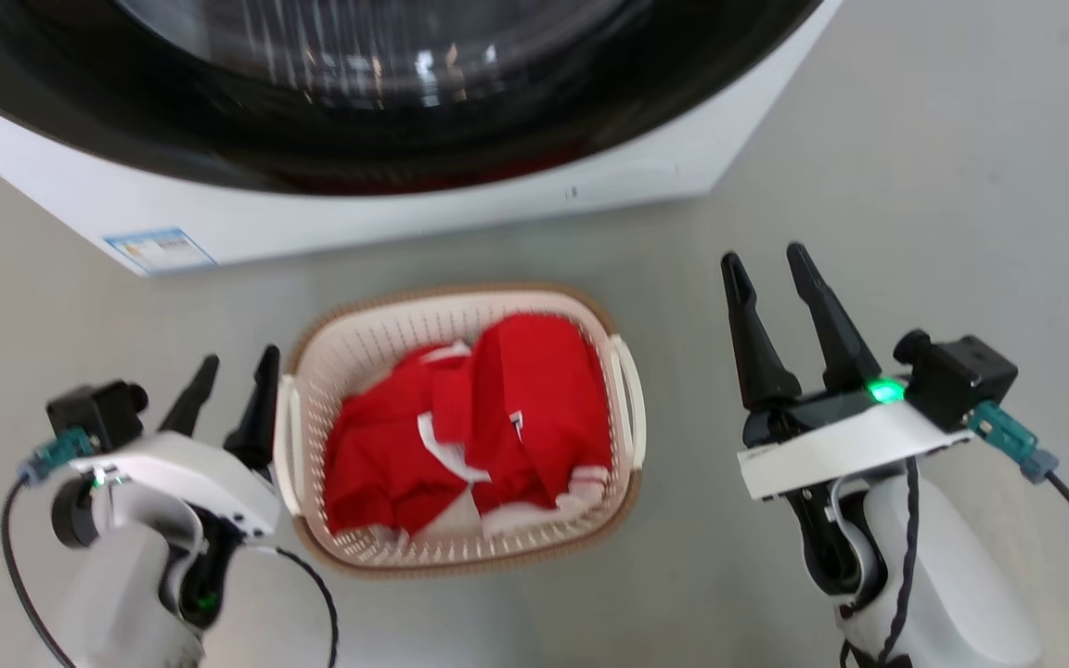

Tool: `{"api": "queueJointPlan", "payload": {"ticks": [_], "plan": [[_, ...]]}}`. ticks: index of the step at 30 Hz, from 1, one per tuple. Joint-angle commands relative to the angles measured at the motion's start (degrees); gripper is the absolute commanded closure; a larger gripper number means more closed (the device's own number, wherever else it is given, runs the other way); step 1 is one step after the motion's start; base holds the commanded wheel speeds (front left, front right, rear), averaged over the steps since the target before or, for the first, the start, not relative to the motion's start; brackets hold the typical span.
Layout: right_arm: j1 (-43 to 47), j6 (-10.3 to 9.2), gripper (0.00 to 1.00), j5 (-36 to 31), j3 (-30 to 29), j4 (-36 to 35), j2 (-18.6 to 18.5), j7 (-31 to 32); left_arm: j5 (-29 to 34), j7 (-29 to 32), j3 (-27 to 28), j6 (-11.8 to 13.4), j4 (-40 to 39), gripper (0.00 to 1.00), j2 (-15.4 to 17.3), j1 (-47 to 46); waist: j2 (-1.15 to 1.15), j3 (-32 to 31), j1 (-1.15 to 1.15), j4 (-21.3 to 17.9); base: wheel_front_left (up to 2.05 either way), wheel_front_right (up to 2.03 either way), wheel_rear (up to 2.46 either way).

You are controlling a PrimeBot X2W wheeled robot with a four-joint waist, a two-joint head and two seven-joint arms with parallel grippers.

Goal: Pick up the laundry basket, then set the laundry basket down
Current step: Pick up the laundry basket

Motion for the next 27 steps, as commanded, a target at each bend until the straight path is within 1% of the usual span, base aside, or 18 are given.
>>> {"api": "queueJointPlan", "payload": {"ticks": [1,6,7,15,26,27], "plan": [[1.48,0.41,0.00,-0.01,0.83,-0.86,0.33,-0.61,1.41,-0.36,2.63,-0.14,-2.26,0.00,1.16,2.12,0.00,-4.92,0.00,1.31,0.00,0.00,0.00],[3.83,0.41,0.00,-0.76,-0.66,-0.29,0.33,-0.61,3.62,-0.36,4.93,-0.14,-6.73,0.00,-0.30,6.24,0.00,-10.23,0.00,2.24,0.00,0.00,0.00],[3.83,0.41,0.00,-0.76,-0.66,-0.29,0.33,-0.61,3.62,-0.36,4.93,-0.14,-6.73,0.00,-0.30,6.24,0.00,-10.23,0.00,2.24,0.00,0.00,0.00],[7.87,0.41,0.00,-1.48,-2.17,0.25,0.33,-0.61,7.40,-0.36,9.54,-0.14,-13.63,0.00,-2.77,12.71,0.00,-17.23,0.00,3.45,0.00,0.00,0.00],[11.51,0.41,0.00,-1.87,-3.39,-0.46,0.33,-0.61,14.10,-0.36,13.82,-0.14,-22.69,0.00,-5.97,19.10,0.00,-21.97,0.00,4.12,0.00,0.00,0.00],[11.86,0.41,0.00,-2.31,-3.53,-0.61,0.33,-0.61,15.40,-0.36,14.50,-0.14,-24.05,0.00,-6.27,19.75,0.00,-22.48,0.00,4.10,0.00,0.00,0.00]]}}
